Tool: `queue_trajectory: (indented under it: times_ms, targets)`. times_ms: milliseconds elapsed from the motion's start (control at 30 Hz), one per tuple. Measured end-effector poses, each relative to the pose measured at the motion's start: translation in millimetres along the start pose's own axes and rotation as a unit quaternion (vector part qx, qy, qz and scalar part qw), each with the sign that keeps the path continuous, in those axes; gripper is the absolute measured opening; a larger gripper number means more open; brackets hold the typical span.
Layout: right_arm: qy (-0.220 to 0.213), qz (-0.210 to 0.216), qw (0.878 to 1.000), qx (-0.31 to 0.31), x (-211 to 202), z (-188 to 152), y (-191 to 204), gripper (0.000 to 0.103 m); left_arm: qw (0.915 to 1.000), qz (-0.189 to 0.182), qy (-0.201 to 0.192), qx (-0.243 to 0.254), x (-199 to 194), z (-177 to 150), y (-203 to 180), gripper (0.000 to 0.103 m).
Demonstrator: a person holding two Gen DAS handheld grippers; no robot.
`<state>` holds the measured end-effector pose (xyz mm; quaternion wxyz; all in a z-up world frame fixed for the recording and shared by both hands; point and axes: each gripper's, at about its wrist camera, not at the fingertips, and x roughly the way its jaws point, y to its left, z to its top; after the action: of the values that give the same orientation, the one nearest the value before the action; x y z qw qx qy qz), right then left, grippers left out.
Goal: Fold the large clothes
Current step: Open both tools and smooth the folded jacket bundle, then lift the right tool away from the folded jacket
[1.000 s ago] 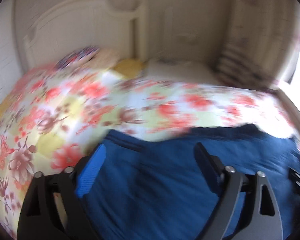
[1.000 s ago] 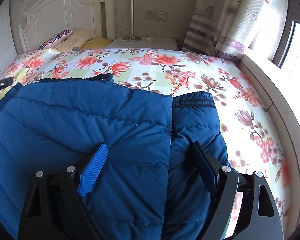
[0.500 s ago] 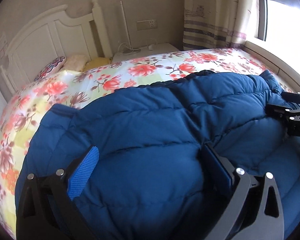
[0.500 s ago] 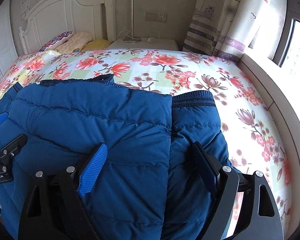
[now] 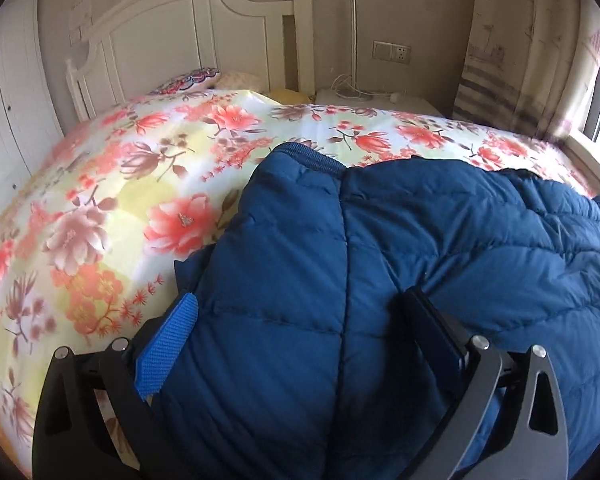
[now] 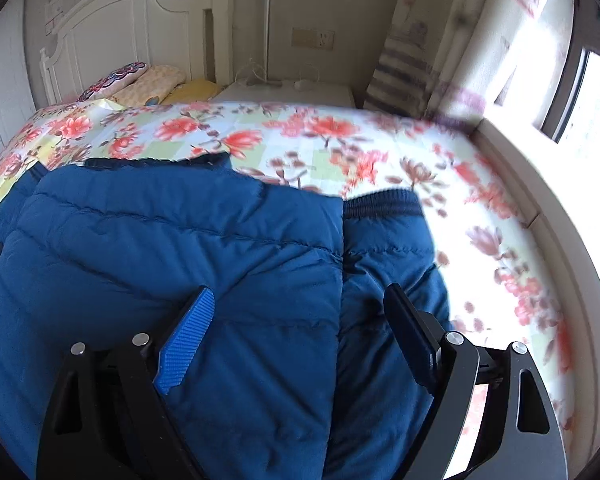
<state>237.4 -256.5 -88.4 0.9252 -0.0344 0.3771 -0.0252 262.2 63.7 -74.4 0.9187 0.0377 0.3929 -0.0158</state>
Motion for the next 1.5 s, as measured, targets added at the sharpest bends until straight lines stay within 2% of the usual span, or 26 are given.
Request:
queue_trajectory:
  times_ms: [100, 200, 267, 367, 467, 600, 667, 767, 933, 1067, 1167, 1300, 1367, 1433, 1500]
  targets:
    - [-0.032, 0.051, 0.997, -0.047, -36, -11, 33, 0.087, 1.0, -0.005, 0.001, -0.005, 2, 1, 1, 0.101]
    - [-0.015, 0.077, 0.99, -0.118, -43, -34, 72, 0.088, 1.0, 0.0, -0.002, -0.001, 0, 0, -2, 0.101]
    - [-0.015, 0.069, 0.988, -0.14, -37, -48, 84, 0.088, 1.0, -0.001, -0.003, -0.001, -2, 0, -3, 0.101]
    - [-0.004, 0.096, 0.989, -0.11, -35, -49, 68, 0.088, 1.0, -0.004, -0.003, -0.004, -3, -1, -2, 0.101]
    - [0.0, 0.074, 0.993, -0.093, -36, -49, 40, 0.087, 1.0, -0.005, -0.003, -0.004, -3, -1, -1, 0.101]
    - [0.004, 0.059, 0.998, -0.018, -35, -58, -14, 0.087, 1.0, -0.003, -0.005, -0.004, -3, -1, -2, 0.101]
    - [0.006, 0.065, 0.998, -0.001, -31, -61, -28, 0.087, 1.0, -0.003, -0.005, -0.004, -3, -1, -2, 0.101]
    - [0.005, 0.073, 0.997, 0.001, -26, -66, -31, 0.088, 1.0, -0.002, -0.007, -0.005, -4, -1, -1, 0.101]
    - [0.025, 0.099, 0.995, 0.002, -9, -55, -39, 0.089, 0.9999, -0.006, -0.006, -0.015, -5, -2, 1, 0.101]
    - [0.002, 0.096, 0.995, 0.019, -28, -62, -45, 0.086, 0.9997, -0.013, -0.005, -0.022, -5, -3, 4, 0.101]
    - [-0.066, 0.114, 0.987, 0.089, -82, -88, -71, 0.086, 0.9995, -0.018, -0.006, -0.026, -6, -4, 5, 0.101]
    - [-0.09, 0.139, 0.974, 0.157, -133, -148, -98, 0.088, 0.9994, -0.018, -0.007, -0.028, -7, -4, 6, 0.101]
    - [-0.084, 0.14, 0.969, 0.183, -145, -174, -105, 0.088, 0.9994, -0.017, -0.008, -0.029, -7, -4, 6, 0.101]
    - [-0.055, 0.156, 0.964, 0.209, -148, -203, -108, 0.088, 0.9994, -0.017, -0.008, -0.028, -6, -4, 6, 0.101]
    - [-0.019, 0.17, 0.962, 0.211, -140, -218, -102, 0.088, 0.9995, -0.014, -0.009, -0.027, -7, -4, 6, 0.101]
